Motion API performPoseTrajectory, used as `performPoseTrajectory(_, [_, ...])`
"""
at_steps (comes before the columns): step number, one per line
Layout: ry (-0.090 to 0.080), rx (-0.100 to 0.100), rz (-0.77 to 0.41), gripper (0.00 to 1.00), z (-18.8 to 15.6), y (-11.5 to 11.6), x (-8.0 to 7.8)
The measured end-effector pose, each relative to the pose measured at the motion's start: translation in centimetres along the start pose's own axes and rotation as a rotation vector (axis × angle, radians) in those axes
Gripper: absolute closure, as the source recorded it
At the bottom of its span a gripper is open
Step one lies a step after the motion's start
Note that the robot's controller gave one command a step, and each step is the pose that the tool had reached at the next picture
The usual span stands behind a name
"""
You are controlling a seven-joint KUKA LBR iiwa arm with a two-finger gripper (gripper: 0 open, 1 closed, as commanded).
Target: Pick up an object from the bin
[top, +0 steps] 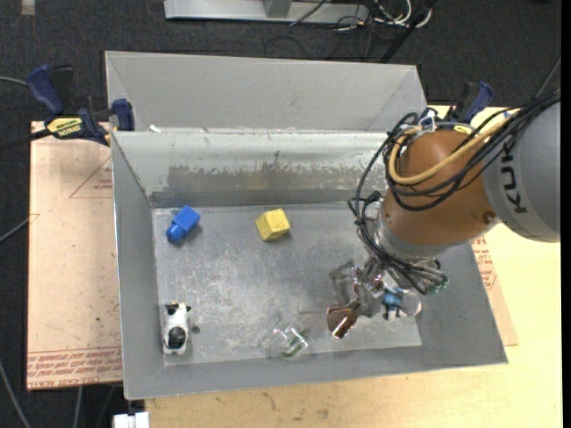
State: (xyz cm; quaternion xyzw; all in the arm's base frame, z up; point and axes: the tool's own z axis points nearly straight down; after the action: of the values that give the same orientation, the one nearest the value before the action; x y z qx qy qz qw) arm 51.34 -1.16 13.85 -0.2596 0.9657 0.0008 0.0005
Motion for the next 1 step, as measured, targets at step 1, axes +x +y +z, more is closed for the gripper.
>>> performPoseTrajectory(1, [-0.001,0.001,0.000,1.00,-1.46,-0.02,-0.05])
